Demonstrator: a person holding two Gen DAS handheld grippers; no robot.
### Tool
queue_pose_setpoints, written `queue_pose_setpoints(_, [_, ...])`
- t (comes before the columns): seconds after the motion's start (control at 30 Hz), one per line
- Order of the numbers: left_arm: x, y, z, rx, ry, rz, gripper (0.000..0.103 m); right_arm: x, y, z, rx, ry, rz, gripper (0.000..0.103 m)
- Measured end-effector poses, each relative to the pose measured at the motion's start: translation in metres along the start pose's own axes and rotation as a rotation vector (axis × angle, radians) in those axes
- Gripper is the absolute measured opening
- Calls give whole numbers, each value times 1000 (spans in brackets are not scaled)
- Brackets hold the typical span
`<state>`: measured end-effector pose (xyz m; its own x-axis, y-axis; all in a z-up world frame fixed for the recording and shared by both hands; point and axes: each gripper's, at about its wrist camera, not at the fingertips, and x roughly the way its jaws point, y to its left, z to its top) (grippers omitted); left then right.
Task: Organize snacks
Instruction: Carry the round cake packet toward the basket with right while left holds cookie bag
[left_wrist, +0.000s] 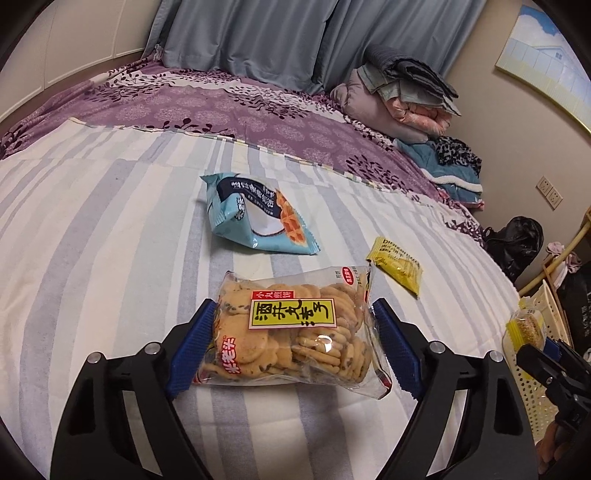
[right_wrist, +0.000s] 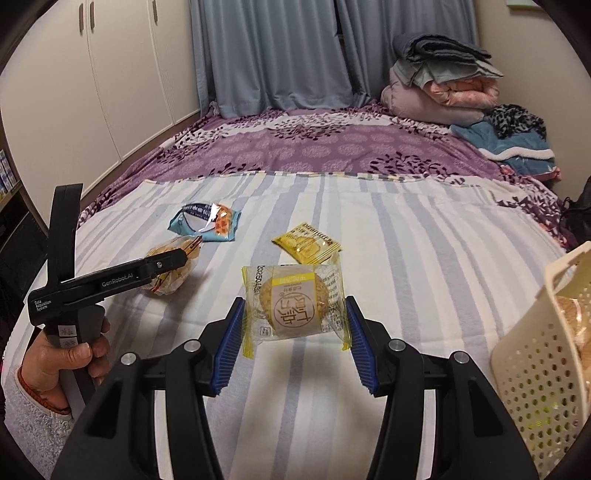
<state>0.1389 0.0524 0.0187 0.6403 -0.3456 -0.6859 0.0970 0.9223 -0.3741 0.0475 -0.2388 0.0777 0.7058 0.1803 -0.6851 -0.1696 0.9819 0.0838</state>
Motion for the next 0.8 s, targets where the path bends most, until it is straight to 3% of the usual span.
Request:
queue_pose_setpoints(0.43, [-16,-11,2,3,-29,-72,86,-80,-58,-1,104,-106,-135,53])
queue_pose_setpoints(0.8, [-28,-25,3,48,-40,-70,86,-137,-130,-33,226,-136,-316,53])
